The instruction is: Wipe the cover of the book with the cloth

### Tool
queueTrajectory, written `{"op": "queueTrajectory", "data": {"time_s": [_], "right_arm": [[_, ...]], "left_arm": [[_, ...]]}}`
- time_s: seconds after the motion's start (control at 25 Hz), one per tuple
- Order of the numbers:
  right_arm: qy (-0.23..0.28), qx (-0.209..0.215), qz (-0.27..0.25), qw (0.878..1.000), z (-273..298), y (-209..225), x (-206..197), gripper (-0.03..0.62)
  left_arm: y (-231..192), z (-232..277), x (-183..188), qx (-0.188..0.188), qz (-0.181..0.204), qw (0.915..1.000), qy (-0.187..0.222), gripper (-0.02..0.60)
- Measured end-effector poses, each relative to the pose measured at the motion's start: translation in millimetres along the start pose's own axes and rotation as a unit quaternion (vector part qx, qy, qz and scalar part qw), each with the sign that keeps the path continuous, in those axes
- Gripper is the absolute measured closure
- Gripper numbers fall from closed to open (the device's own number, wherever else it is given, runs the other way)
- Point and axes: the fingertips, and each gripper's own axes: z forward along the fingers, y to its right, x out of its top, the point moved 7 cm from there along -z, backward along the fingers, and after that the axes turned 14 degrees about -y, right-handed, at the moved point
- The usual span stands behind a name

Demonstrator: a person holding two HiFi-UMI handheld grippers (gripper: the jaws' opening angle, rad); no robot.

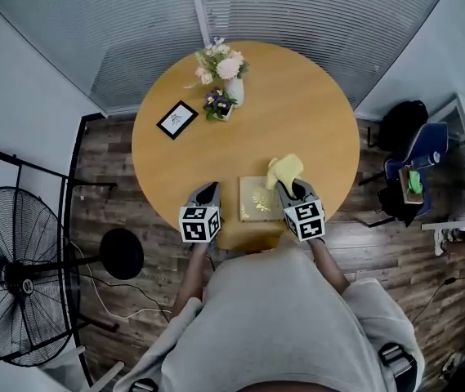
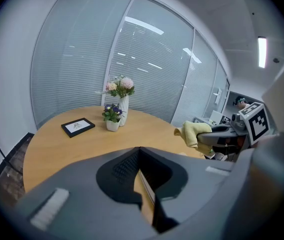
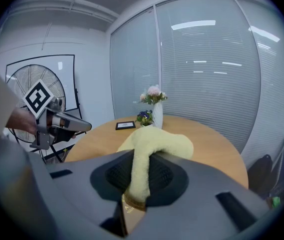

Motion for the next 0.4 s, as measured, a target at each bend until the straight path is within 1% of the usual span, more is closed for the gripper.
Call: {"op": "queueTrajectory", "data": {"time_s": [0.4], "right_arm": [[-0.006, 0.000, 0.000, 1.000, 2.1, -2.0, -1.4, 0.534]], "left_arm": [[0.0, 5.3, 1.6, -0.005, 0.000, 1.0000, -0.001, 0.575]]}}
